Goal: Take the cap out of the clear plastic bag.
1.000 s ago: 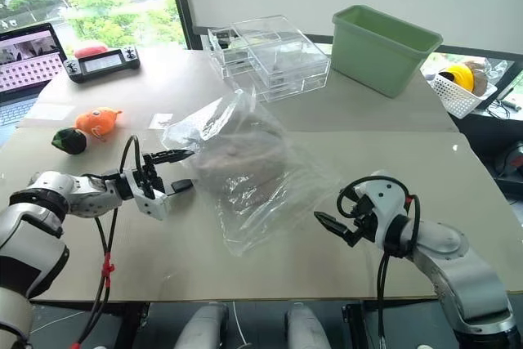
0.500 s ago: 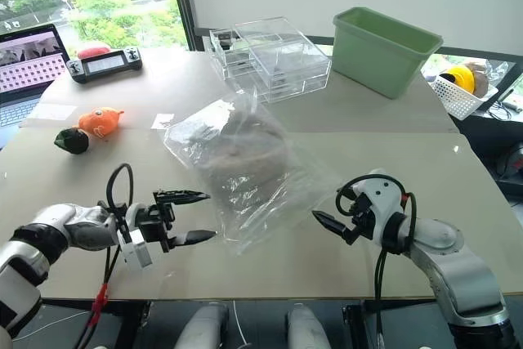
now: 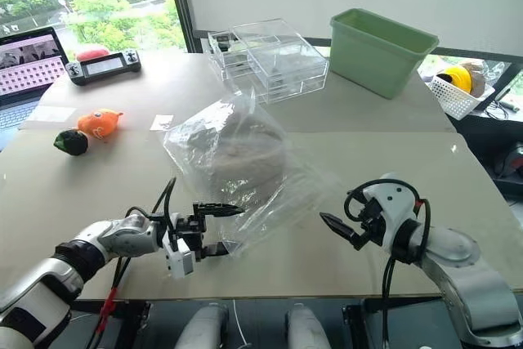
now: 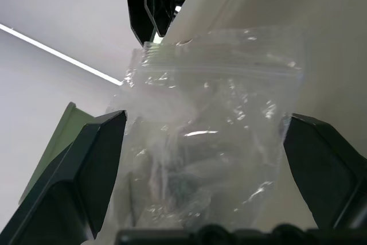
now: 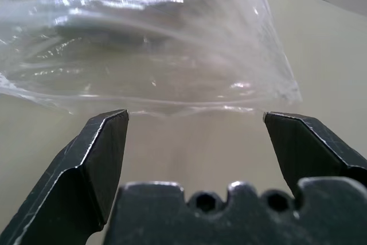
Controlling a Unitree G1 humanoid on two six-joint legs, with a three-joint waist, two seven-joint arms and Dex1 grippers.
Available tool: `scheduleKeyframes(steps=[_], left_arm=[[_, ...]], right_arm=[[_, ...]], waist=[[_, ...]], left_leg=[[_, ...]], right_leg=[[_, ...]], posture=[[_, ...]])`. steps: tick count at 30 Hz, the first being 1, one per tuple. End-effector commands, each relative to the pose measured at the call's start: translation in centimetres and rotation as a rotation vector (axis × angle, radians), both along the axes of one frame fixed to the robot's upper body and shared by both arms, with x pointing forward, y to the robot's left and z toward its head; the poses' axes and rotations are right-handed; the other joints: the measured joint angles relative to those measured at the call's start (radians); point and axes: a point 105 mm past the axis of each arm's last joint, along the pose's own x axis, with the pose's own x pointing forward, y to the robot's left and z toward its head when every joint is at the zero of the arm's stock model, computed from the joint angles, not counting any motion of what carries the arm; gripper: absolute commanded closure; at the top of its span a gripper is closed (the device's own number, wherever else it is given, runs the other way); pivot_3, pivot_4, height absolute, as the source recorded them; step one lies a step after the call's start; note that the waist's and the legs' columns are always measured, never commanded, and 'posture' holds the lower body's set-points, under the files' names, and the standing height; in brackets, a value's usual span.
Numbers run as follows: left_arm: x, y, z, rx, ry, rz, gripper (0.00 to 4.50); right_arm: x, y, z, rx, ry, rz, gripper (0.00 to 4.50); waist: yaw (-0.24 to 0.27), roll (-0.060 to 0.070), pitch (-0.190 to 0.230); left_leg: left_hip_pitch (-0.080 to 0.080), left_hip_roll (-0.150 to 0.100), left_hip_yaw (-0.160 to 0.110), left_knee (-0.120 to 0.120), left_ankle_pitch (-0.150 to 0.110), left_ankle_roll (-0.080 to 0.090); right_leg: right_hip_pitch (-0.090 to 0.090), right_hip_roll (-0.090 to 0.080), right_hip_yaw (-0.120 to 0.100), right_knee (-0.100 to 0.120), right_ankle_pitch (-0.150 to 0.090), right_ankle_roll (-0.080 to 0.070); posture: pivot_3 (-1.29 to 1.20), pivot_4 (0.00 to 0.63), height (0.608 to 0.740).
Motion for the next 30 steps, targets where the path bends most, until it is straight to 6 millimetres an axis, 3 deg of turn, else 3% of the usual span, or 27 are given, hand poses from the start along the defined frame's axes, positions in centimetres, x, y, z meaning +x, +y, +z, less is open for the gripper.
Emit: scheduleKeyframes(steps=[1, 10, 20, 25, 28, 30], left_arm=[[0.3, 0.2, 0.9, -0.026, -0.020, 0.005, 1.15], [0.3, 0.6, 1.4, -0.018, -0.041, 0.012, 4.31], [0.0, 2.8, 2.0, -0.006, -0.057, 0.090, 4.41], [0.6, 7.6, 1.4, 0.054, -0.037, 0.237, 4.41], [2.0, 14.0, 0.9, 0.214, -0.015, 0.460, 4.41], [2.6, 16.2, 0.7, 0.274, -0.013, 0.554, 4.41]], right_arm=[[-0.2, 0.2, 1.3, -0.002, -0.049, 0.000, 0.00], [0.0, 0.7, 1.0, 0.005, -0.045, 0.004, 0.00], [0.6, 1.3, 1.0, 0.011, -0.047, 0.027, 0.00], [1.0, 1.5, 0.9, 0.012, -0.047, 0.038, 0.00], [1.3, 1.8, 0.7, 0.012, -0.041, 0.056, 0.00], [1.5, 1.9, 0.6, 0.014, -0.040, 0.066, 0.00]], waist=[[0.000, 0.000, 0.000], [0.001, 0.001, 0.000], [-0.003, 0.001, -0.001], [-0.003, 0.001, -0.001], [-0.010, 0.001, -0.001], [-0.014, 0.001, -0.001]], left_leg=[[0.000, 0.000, 0.000, 0.000, 0.000, 0.000], [0.000, 0.000, 0.000, 0.000, 0.000, 0.000], [0.000, 0.000, 0.000, 0.000, 0.000, 0.000], [0.001, 0.000, 0.000, -0.001, 0.000, 0.000], [0.002, 0.001, 0.000, -0.001, 0.000, 0.000], [0.003, 0.001, 0.000, -0.002, 0.000, 0.000]], right_leg=[[0.000, 0.000, 0.000, 0.000, 0.000, 0.000], [0.000, 0.000, 0.000, 0.000, -0.001, 0.001], [0.000, 0.000, 0.000, 0.000, -0.001, 0.001], [0.000, 0.000, 0.000, 0.000, -0.001, 0.001], [0.000, 0.001, 0.000, 0.000, -0.002, 0.002], [0.000, 0.001, 0.000, 0.000, -0.002, 0.002]], posture=[[0.00, 0.150, 0.735], [0.00, 0.150, 0.735], [0.00, 0.150, 0.735], [0.00, 0.150, 0.735], [0.00, 0.150, 0.735], [0.00, 0.150, 0.735]])
